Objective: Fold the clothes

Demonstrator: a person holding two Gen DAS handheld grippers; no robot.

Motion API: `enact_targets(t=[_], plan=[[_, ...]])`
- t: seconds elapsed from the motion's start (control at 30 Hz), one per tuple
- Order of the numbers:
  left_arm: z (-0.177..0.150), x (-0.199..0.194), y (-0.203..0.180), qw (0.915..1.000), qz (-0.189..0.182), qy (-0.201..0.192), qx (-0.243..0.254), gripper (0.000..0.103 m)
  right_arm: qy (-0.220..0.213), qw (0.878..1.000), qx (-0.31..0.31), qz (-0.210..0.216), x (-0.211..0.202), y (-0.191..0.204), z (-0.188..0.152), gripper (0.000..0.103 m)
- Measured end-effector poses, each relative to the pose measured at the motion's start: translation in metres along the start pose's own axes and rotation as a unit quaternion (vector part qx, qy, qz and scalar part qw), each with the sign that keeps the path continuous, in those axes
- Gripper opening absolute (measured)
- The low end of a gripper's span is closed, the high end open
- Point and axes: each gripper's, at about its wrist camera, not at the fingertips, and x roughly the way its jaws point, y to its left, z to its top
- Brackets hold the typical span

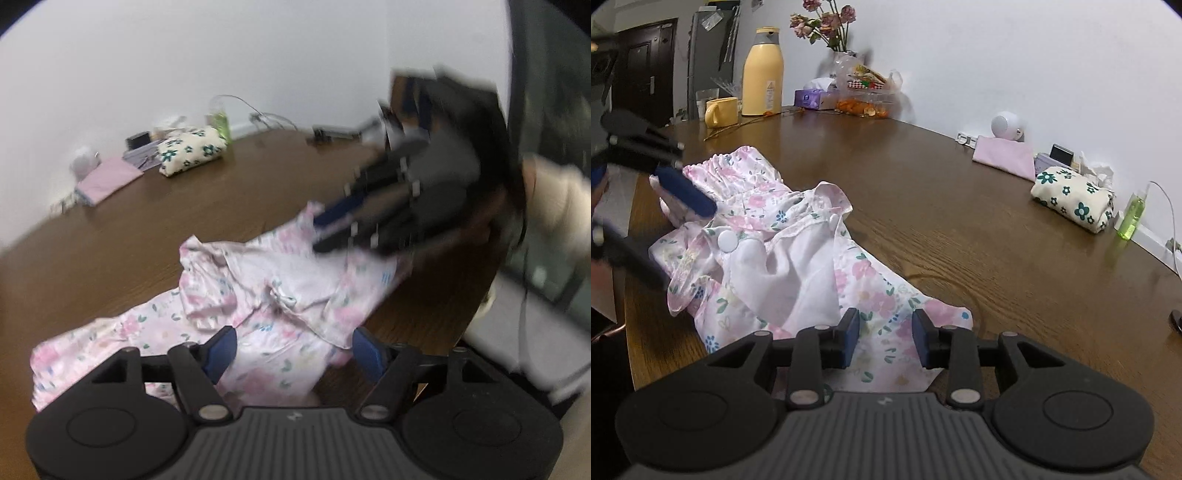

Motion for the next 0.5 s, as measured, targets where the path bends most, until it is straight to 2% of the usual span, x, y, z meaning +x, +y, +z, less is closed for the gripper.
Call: enact_targets(t=[0.03, 0.1, 0.13, 0.17, 0.2, 0.33, 0.4, 0.5], plan=[[-0.001, 0.001, -0.001, 0.9998, 0.007, 0.004, 0.016, 0.066, -0.001, 1.000, -0.001, -0.004, 0.000, 0.001, 0.000, 0.032], [-0.002, 0.003, 0.002, 0.9994, 0.006, 0.015, 0.030, 0.040, -0.003, 1.000, -0.003, -0.012, -0.001, 0.005, -0.001, 0.032], [-0.002, 0.003, 0.005, 0.9994, -0.002, 0.023, 0.027, 0.017, -0.004, 1.000, -0.002, -0.014, -0.001, 0.005, -0.001, 0.032], [-0.002, 0.001, 0.010, 0.9994, -0.012, 0.026, 0.021, 0.013, -0.005, 1.000, -0.001, -0.016, -0.002, 0.006, -0.001, 0.032], [-0.001, -0.001, 0.013, 0.9994, -0.013, 0.021, 0.023, 0.012, -0.006, 1.000, 0.001, -0.016, -0.002, 0.006, -0.001, 0.032], [-0.003, -0.012, 0.008, 0.9951, 0.018, -0.025, 0.094, 0.011, -0.007, 1.000, 0.008, -0.015, -0.002, 0.006, -0.001, 0.032], [-0.001, -0.016, 0.005, 0.9900, 0.034, -0.042, 0.130, 0.010, -0.006, 1.000, 0.009, -0.015, -0.002, 0.006, -0.001, 0.032], [0.008, -0.026, 0.004, 0.9800, 0.030, -0.071, 0.184, 0.011, -0.005, 1.000, 0.012, -0.014, -0.003, 0.007, 0.000, 0.032]])
